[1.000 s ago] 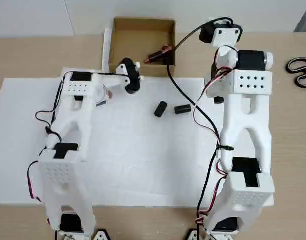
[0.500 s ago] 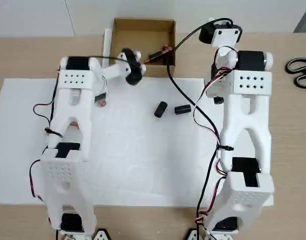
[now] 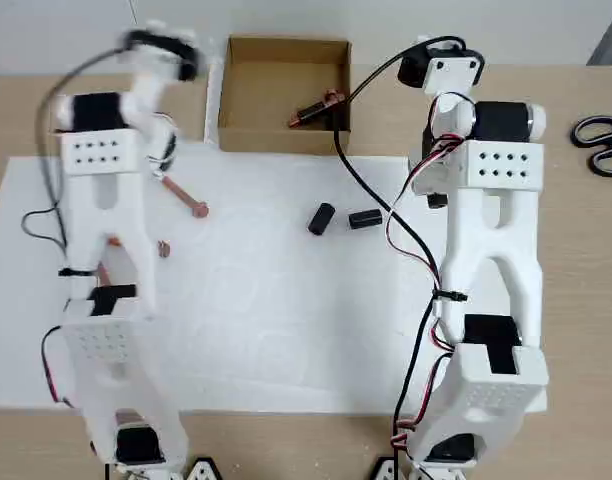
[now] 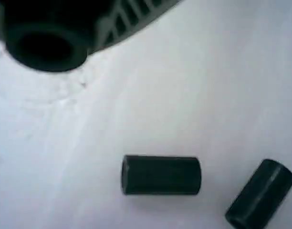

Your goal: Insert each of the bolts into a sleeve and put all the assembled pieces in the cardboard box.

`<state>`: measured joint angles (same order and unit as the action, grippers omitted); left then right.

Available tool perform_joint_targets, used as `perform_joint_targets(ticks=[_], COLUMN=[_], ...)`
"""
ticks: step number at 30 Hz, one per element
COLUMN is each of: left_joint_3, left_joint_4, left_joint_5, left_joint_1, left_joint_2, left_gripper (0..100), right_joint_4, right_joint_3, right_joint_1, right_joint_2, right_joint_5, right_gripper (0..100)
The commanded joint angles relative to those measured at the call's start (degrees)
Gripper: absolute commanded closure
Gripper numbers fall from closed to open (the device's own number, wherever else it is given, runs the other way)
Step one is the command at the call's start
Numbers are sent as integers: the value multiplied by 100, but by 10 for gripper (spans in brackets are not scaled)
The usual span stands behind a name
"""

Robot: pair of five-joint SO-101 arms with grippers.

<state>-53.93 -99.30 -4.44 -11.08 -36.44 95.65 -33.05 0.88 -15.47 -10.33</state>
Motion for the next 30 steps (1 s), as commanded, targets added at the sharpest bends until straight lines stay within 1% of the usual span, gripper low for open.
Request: perform_joint_targets(ticks=[1, 5, 10, 13, 16, 20, 25, 27, 30], left_joint_3=[224, 1807, 3855, 4752, 5587, 6422, 6958, 7046, 7327], left_joint_4=[-132, -132, -114, -114, 18, 536, 668, 721, 1187], left_joint_5=[1705, 1644, 440, 53, -105, -44, 1125, 1345, 1530], left_joint_1=[-527, -756, -738, -782, -897, -1248, -1591, -1591, -1591], left_joint_2=[624, 1785, 3622, 4422, 4774, 4782, 4782, 4774, 4774], left_gripper=[993, 994, 994, 994, 994, 994, 994, 993, 993], right_joint_4=[22, 22, 22, 31, 31, 31, 31, 40, 40], right_joint_3=[-246, -246, -246, -246, -246, -246, -246, -246, -246], right_joint_1=[-31, -31, -31, -22, -22, -22, -22, -22, -22], right_joint_2=[444, 444, 444, 444, 444, 444, 444, 444, 444], right_joint_5=[-35, -35, -35, -35, -26, -26, -26, -18, -18], right_gripper=[991, 991, 991, 991, 991, 991, 993, 993, 994])
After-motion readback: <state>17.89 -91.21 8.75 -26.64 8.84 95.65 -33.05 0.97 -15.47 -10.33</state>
